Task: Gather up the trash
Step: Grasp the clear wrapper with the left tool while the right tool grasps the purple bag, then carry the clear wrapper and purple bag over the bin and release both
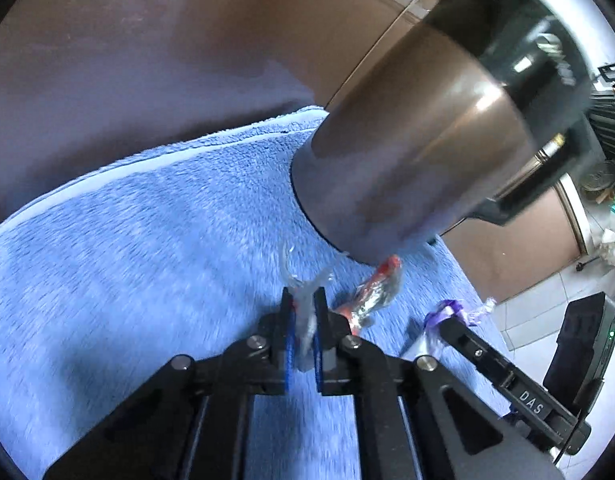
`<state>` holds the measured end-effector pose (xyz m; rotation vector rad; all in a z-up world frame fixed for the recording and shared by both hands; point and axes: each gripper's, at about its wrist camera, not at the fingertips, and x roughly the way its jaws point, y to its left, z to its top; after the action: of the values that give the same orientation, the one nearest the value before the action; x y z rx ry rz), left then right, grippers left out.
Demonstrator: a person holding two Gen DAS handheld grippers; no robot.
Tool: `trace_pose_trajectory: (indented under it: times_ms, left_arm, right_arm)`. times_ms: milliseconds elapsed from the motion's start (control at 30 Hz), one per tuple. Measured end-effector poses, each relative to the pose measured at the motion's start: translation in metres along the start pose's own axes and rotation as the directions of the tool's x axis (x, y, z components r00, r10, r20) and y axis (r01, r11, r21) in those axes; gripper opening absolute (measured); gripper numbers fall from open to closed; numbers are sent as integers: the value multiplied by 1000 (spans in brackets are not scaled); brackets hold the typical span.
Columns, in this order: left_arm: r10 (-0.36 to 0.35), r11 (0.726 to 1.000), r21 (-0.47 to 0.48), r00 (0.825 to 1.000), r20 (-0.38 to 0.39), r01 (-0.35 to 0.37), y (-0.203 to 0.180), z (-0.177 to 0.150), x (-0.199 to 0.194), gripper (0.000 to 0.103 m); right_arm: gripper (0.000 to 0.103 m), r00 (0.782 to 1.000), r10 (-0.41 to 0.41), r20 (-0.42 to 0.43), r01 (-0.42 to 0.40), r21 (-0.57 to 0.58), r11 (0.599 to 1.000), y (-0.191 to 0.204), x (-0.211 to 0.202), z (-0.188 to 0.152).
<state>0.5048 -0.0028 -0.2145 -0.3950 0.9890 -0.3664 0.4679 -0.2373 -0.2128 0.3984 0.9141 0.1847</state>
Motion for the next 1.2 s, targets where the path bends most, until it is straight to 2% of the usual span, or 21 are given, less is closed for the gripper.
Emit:
trace_pose_trajectory:
  times_ms: [133,367,600,667,833,967,1200]
  left_arm:
    - [-18,1000,14,1000,17,17,-4,-20,-35,6]
    - [-24,997,74,997,70,19,-20,-69,-114,6]
    - [-33,987,159,989,145,10,-47,-125,-206,6]
    - [-45,981,192,986,161,13,-57,-133,-221,6]
    - [-104,955,295,974,200,41,-96,-163,-267,6]
    - [-175,921,379,964,200,89,-136,-187,-291,6]
    - [-260,868,471,954,153,160,-208,-220,-291,6]
  right_arm:
    - [20,1000,16,23,-15,-26,1000,8,-37,-20]
    - [19,994,25,106,-13,-115,993,31,-130,-66]
    - [19,977,37,212,4,-190,982,57,-221,-124]
    - [19,969,32,244,17,-200,980,62,-247,-142]
    - [19,943,11,331,57,-196,979,63,-322,-181]
    - [19,913,-54,405,132,-169,977,52,-381,-209]
    - [19,836,-212,506,261,-26,965,5,-456,-239]
